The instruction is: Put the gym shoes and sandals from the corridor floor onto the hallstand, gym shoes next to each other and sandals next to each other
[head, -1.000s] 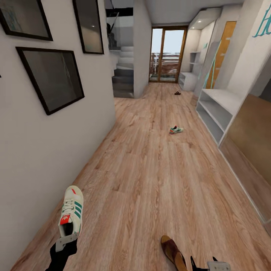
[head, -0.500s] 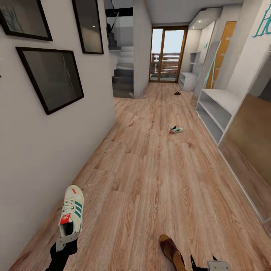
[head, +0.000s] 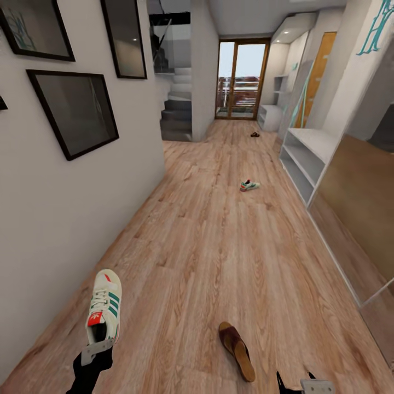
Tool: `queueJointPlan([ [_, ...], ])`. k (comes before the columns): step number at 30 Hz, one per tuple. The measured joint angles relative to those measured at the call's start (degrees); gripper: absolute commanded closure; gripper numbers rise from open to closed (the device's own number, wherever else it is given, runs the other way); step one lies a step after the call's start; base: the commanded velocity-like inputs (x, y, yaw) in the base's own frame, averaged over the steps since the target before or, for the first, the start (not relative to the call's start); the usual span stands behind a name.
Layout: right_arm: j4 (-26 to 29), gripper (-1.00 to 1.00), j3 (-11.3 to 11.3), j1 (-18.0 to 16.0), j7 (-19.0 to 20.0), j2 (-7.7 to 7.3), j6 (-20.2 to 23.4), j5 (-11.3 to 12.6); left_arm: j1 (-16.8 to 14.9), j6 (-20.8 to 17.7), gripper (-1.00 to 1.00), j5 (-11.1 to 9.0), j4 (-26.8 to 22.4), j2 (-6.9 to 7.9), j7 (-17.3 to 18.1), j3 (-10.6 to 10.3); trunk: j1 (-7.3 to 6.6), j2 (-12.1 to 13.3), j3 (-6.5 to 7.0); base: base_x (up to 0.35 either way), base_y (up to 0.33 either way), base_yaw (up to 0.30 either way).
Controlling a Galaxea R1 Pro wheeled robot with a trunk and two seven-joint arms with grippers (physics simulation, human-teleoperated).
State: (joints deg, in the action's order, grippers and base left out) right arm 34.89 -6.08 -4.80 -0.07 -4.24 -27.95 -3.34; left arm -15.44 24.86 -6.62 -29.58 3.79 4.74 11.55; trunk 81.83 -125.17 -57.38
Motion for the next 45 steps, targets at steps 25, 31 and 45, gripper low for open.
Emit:
queueJointPlan([
  [25,0.1,-1.0,0.0,0.0,-0.1,0.01,0.0,0.3,0.0,-0.1,1.0,0.0,-0.4,0.01,0.0,0.1,-0.04,0.0,0.0,-0.025,-0.088,0.125],
  [31,0.1,-1.0,-0.1,0.0,-0.1,0.0,0.0,0.2,0.0,-0.1,1.0,0.2,-0.7,0.0,0.1,-0.5,-0.03,0.0,0.0,0.041,-0.063,0.105],
  [45,16.3,-1.0,4.8,-9.5,0.2,2.65,30.8,0.1,-3.4,-15.0,1.0,0.7,-16.7,-0.66,1.2,-5.7,-0.03,0.0,0.02,0.002,-0.003,0.005],
])
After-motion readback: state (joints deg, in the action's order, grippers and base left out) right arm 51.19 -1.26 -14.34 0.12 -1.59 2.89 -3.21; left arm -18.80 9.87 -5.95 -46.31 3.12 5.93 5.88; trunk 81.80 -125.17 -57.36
